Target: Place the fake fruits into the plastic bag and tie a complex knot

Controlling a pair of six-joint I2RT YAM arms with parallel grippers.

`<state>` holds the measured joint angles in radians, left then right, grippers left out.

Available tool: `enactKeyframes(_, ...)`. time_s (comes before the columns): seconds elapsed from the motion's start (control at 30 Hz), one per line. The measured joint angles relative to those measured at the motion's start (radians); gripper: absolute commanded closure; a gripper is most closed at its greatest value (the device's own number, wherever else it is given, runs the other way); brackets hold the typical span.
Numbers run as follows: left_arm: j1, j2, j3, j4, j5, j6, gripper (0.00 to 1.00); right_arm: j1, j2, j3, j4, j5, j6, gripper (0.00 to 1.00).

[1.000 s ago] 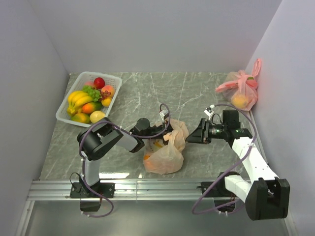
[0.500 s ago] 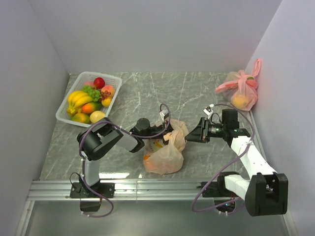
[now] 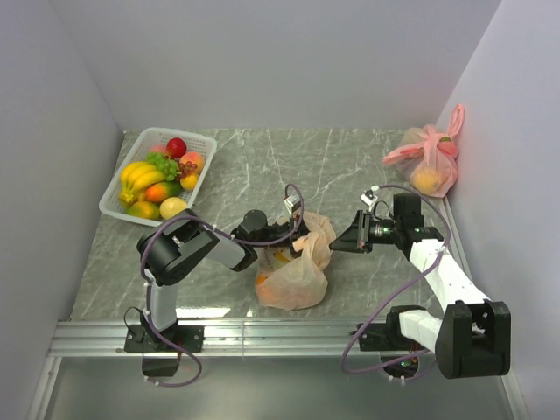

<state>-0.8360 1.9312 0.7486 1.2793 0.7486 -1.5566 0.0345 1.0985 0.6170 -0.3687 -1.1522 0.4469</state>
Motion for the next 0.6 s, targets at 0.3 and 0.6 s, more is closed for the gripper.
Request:
enactKeyframes(0.3,-0.002,0.0,-0.002,0.0,0.003,0.03,0.8,-0.018,-0.003,0.005,-0.051,0.011,-0.041,1.0)
enactKeyframes(0.6,0.001,0.0,-0.002,0.0,0.006,0.032,0.99,-0.021,-0.015,0.005,-0.064,0.021,-0.047,0.8)
